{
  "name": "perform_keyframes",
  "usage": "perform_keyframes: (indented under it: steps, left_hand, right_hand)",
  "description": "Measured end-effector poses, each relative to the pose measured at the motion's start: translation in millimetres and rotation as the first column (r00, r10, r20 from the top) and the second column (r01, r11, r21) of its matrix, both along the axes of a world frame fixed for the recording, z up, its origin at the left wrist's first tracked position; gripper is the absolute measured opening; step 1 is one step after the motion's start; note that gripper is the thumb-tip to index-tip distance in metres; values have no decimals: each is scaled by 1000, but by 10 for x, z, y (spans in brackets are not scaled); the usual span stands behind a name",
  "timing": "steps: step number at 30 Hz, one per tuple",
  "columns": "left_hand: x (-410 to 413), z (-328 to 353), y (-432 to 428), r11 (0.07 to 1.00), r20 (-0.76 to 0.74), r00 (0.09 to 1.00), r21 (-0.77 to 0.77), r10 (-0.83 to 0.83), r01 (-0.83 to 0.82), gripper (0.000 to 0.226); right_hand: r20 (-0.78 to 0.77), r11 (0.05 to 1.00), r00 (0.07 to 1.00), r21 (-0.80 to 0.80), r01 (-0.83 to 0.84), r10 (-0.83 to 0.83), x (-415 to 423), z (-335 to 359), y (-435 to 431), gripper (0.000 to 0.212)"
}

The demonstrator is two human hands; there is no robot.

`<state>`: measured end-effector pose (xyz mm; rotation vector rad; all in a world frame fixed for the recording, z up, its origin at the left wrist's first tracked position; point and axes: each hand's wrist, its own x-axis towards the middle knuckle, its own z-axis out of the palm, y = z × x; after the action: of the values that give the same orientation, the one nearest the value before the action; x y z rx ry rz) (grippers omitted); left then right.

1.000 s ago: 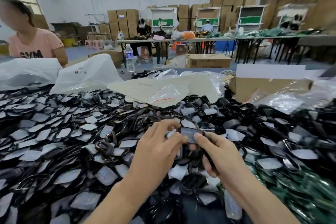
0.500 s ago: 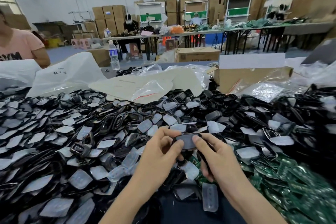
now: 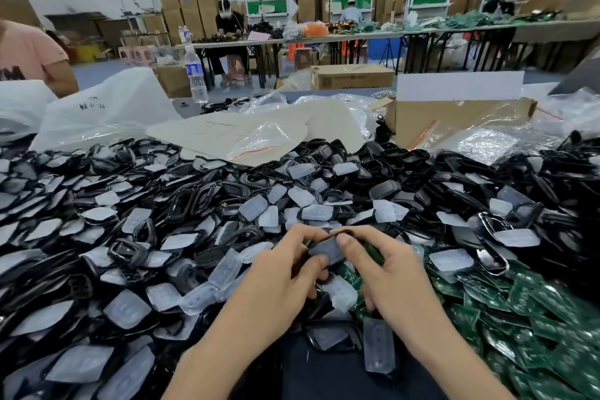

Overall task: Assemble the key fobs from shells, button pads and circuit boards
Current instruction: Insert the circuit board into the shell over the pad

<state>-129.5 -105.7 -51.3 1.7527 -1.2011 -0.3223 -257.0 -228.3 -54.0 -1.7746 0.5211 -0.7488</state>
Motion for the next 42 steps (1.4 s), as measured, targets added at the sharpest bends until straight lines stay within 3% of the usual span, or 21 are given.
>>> perform_keyframes:
  steps: [4, 8, 10, 17, 22, 28, 33, 36, 42]
  left_hand:
    - [-29, 15, -15, 997, -169, 985, -74, 19, -32, 34]
    - [-23, 26, -28, 991, -283, 959, -120, 15, -51, 37]
    - [-19, 31, -29, 987, -323, 946, -150, 5, -56, 34]
    - [-11, 64, -19, 979, -375, 927, -187, 4, -80, 15]
    - [-12, 67, -28, 978, -409, 913, -183, 16, -100, 16]
    - [-29, 54, -40, 977, -435, 900, -187, 9, -100, 17]
    - [-22, 51, -29, 977, -420, 907, -199, -8, -83, 16]
    - [-23, 44, -23, 972, -363, 931, -210, 19, -102, 23]
    - [-17, 77, 5, 974, -394, 919, -200, 18, -105, 21]
  right_hand:
    - [45, 978, 998, 203, -42, 33, 4, 13, -44, 11]
    - [100, 884, 992, 454, -110, 71, 18, -13, -88, 29]
    - [129, 851, 988, 508, -136, 81, 31, -25, -93, 32]
    - [217, 848, 957, 455, -274, 193, 14, 10, -82, 34]
    - [240, 825, 969, 536, -178, 53, 25, 15, -93, 25]
    - [265, 803, 963, 562, -197, 50, 37, 7, -86, 38]
    - [280, 834, 957, 509, -214, 74, 31, 9, -108, 26]
    - [302, 822, 953, 536, -192, 25, 48, 10, -130, 9]
    - [228, 831, 974, 540, -132, 6, 38, -21, -141, 30]
